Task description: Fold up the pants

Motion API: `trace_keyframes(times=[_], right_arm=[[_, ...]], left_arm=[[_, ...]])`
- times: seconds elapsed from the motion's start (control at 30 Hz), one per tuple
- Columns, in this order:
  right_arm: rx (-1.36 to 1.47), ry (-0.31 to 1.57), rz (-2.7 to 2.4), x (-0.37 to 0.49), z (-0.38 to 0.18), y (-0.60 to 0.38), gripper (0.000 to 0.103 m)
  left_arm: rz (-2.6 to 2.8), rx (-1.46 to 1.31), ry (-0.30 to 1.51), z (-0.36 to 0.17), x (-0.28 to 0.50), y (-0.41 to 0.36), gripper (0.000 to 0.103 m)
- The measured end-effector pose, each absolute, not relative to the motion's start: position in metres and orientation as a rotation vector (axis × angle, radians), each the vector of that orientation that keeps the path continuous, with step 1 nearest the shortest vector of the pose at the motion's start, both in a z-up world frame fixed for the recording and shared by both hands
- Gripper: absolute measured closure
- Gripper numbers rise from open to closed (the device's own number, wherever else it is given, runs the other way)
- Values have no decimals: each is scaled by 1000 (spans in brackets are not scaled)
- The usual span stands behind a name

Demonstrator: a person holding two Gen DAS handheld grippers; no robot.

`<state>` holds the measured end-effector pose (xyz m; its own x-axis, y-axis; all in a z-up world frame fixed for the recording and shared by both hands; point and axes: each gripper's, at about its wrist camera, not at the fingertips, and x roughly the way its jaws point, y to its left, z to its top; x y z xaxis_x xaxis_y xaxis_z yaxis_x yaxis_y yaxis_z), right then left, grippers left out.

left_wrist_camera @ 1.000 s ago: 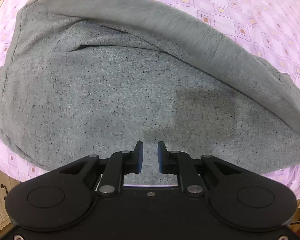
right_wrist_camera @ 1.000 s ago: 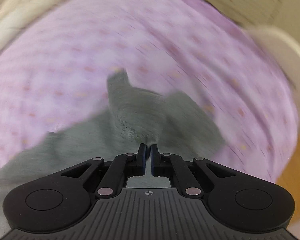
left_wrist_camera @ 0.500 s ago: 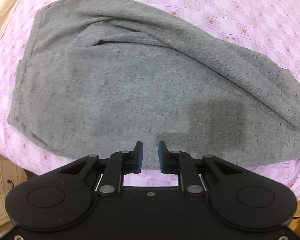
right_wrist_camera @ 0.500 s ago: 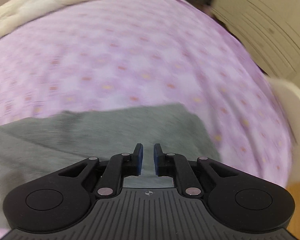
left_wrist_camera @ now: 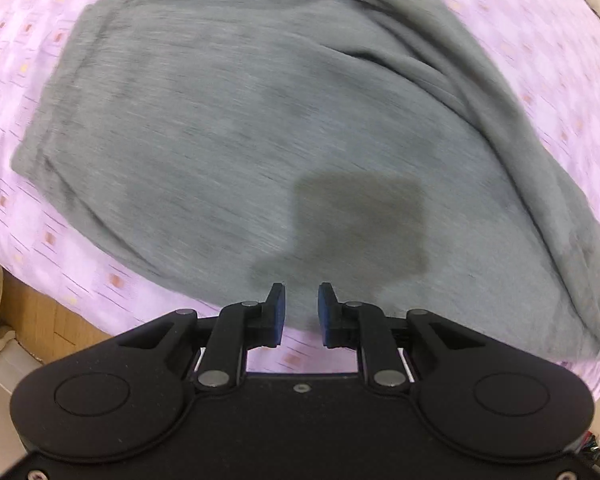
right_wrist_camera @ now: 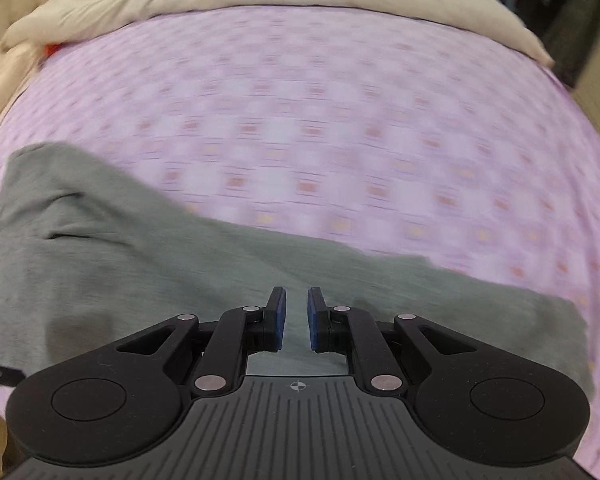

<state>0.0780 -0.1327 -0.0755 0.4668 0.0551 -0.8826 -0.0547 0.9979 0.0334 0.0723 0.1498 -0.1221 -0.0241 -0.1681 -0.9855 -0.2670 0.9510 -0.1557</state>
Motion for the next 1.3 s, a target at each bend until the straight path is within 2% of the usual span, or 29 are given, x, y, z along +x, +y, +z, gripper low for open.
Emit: trace_keyframes(times=[0.27,0.43,0.47,0.5,0.6,0.7,0.9,1.13,1.2,1.23,1.27,1.3], right_arm=[[-55,1105,172,126,-76,-18,92],[-93,1090,248,155,-73,36,91],[-105,1083,263,163,-73,43,89],[-120,1072,282,171,-72,52,81],[-178,1034,328,192,-76,80,60],[-248,1009,366,213,-82,107,51],[-349,998,480,252,-101,148,42],[-423,1072,576,283,-127,174,40],[-448,1110,604,285,-136,179,46],[-447,1130,625,283,-139,179,57],[-437,1150,647,281,-139,180,88],[-423,1158,661,275,-135,180,95]], left_arm=[[103,-303,1618,-137,112,237,78],[119,-287,1599,-143,135,266,78],[116,-272,1602,-147,141,271,76],[115,-262,1604,-150,146,275,71],[110,-257,1611,-161,160,287,71],[101,-263,1639,-175,172,295,67],[59,-285,1683,-189,195,313,67],[64,-330,1678,-194,198,331,67],[64,-320,1671,-196,184,338,67],[64,-318,1667,-196,182,337,67],[62,-318,1660,-195,180,337,67],[62,-320,1647,-194,176,333,66]])
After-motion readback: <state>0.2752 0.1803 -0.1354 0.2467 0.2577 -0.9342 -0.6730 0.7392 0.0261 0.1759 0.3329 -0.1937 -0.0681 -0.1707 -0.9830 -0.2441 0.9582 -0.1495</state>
